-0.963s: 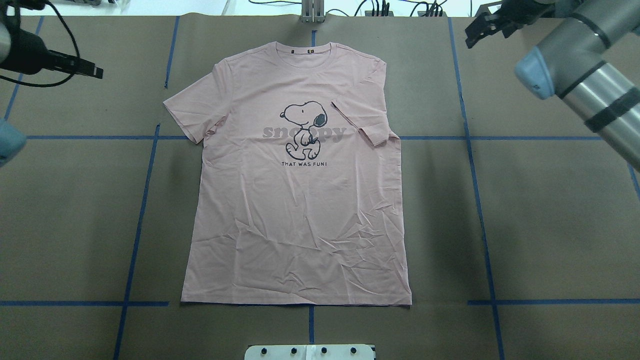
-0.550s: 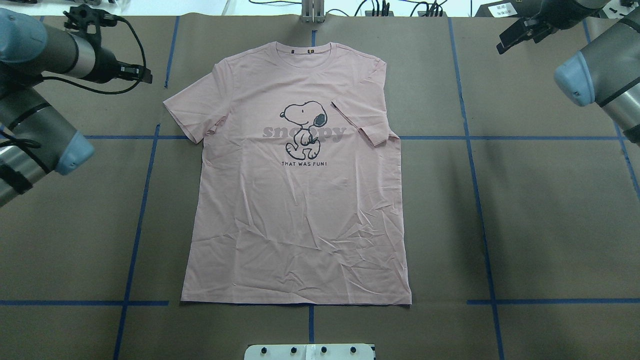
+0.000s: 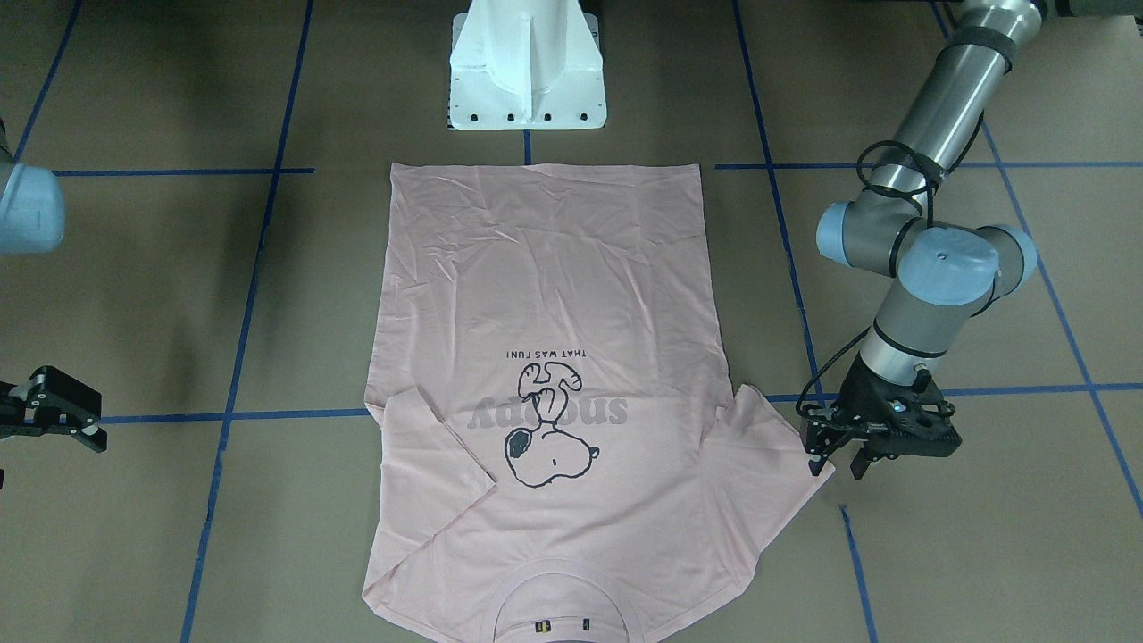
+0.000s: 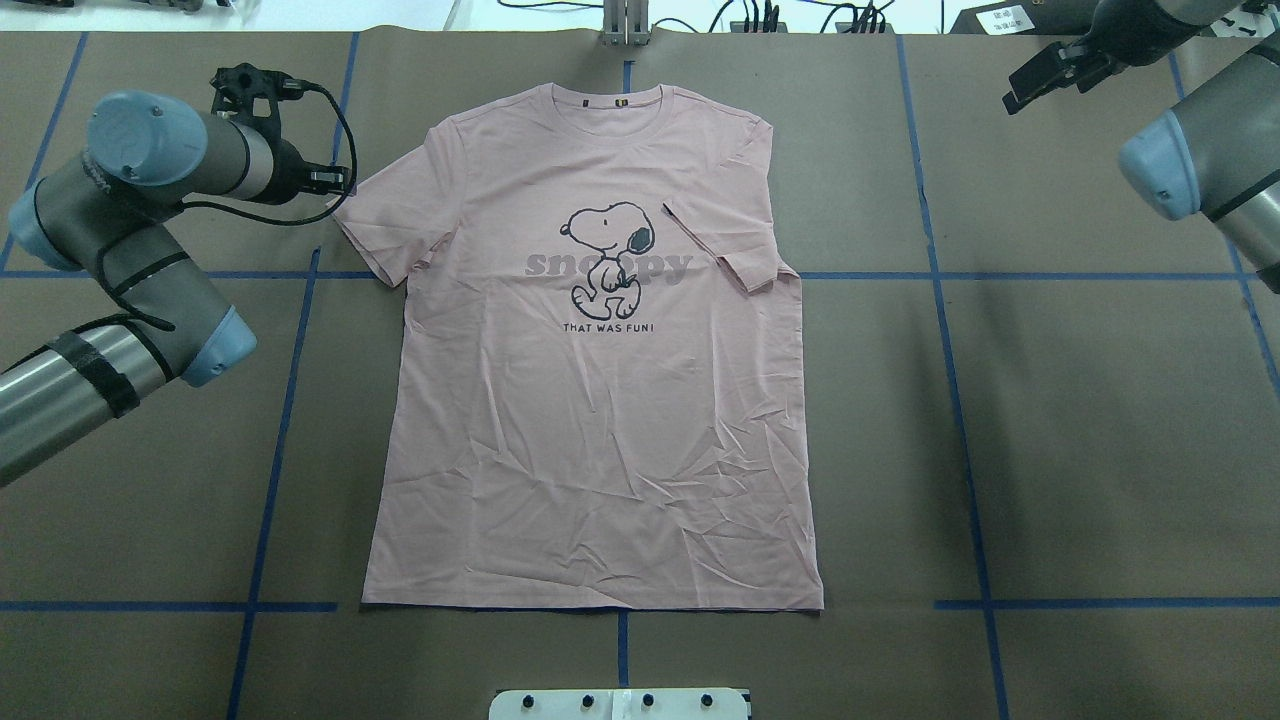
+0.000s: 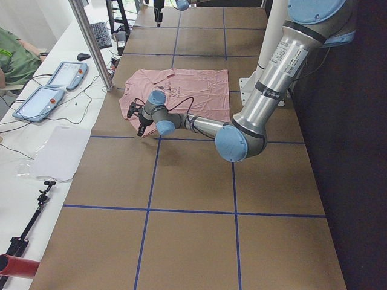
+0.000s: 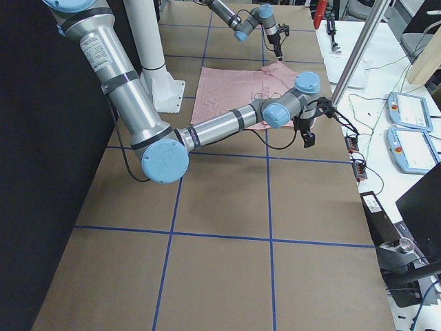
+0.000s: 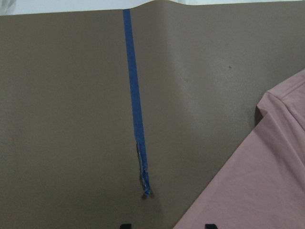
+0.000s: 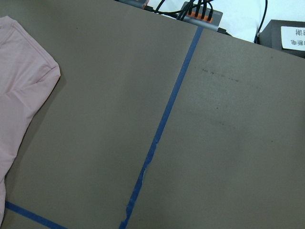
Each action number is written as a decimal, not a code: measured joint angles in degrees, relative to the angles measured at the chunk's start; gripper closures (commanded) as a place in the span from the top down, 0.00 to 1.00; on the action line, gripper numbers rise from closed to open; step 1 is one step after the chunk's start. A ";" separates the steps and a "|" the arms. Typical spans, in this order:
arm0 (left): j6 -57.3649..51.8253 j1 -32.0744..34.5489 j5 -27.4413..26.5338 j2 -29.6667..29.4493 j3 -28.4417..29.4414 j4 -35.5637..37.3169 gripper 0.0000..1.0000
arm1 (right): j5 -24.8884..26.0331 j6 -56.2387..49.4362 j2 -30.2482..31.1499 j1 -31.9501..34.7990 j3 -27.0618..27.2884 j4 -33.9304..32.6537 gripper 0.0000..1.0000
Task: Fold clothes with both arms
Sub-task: 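Release and raise the right gripper while the left gripper reaches the other sleeve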
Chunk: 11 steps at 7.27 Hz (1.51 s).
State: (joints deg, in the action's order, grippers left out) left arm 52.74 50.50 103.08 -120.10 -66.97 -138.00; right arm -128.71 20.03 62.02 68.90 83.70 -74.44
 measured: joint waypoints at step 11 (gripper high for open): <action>3.43 -1.69 -2.18 -0.17 2.08 -0.99 0.00 | 0.32 0.01 0.24 -0.08 -0.18 0.00 1.00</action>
State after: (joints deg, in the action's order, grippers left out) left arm 56.17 48.81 100.90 -120.27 -64.89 -138.99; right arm -128.39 20.04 62.26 68.82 83.51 -74.44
